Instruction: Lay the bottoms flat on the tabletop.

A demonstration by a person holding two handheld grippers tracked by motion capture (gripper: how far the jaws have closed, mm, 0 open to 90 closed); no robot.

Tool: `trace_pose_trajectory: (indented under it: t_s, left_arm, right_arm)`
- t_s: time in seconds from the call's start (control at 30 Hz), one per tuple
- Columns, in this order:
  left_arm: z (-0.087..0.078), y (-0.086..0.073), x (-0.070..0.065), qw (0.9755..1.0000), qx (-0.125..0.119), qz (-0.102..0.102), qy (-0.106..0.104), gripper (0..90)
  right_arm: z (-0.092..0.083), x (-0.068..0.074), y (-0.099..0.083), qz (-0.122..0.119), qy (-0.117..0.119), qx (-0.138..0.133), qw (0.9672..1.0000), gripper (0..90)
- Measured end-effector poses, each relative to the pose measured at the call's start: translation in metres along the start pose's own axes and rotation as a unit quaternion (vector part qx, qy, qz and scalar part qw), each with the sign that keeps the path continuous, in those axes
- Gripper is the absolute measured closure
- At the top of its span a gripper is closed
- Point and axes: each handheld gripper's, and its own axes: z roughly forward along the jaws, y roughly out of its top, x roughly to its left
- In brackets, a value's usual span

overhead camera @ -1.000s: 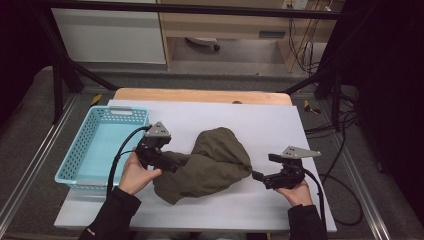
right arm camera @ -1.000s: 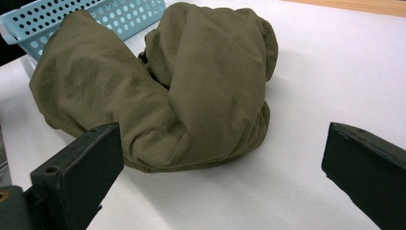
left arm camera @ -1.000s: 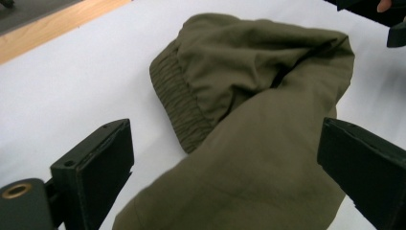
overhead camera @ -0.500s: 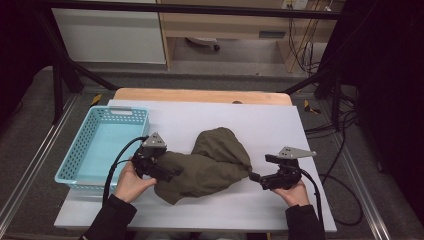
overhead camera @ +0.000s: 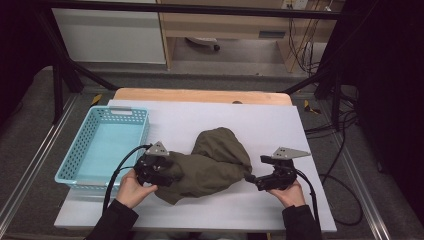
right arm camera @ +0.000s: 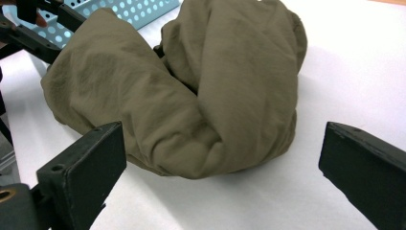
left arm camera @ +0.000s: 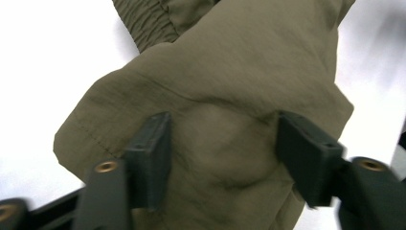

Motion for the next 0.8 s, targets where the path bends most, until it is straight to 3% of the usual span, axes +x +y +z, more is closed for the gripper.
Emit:
trace_pose_trajectory:
  t_s: [0.2,0.27,0.43,0.57,0.8]
  left_arm:
    - [0.005,0.000,-0.007,0.9999,0.011,0.002,-0.001,62.9]
    - [0.007,-0.001,-0.009,0.9999,0.015,-0.001,-0.003,65.5]
    - [0.012,-0.004,-0.014,0.9999,0.014,-0.006,0.004,83.0]
    - [0.013,-0.005,-0.017,0.9999,0.013,-0.005,0.009,87.8]
    - [0.013,-0.008,-0.019,0.9999,0.010,-0.004,0.011,89.3]
  right_arm:
    - [0.006,0.009,0.003,-0.005,0.002,0.007,1.0000,5.3]
    - [0.008,0.010,0.003,-0.005,0.003,0.008,1.0000,5.6]
    - [0.015,0.020,0.005,-0.016,0.006,0.014,0.9998,9.6]
    - [0.018,0.028,0.008,-0.010,0.008,0.010,0.9999,11.0]
    - [0.027,0.046,0.013,-0.027,-0.016,0.007,0.9995,19.9]
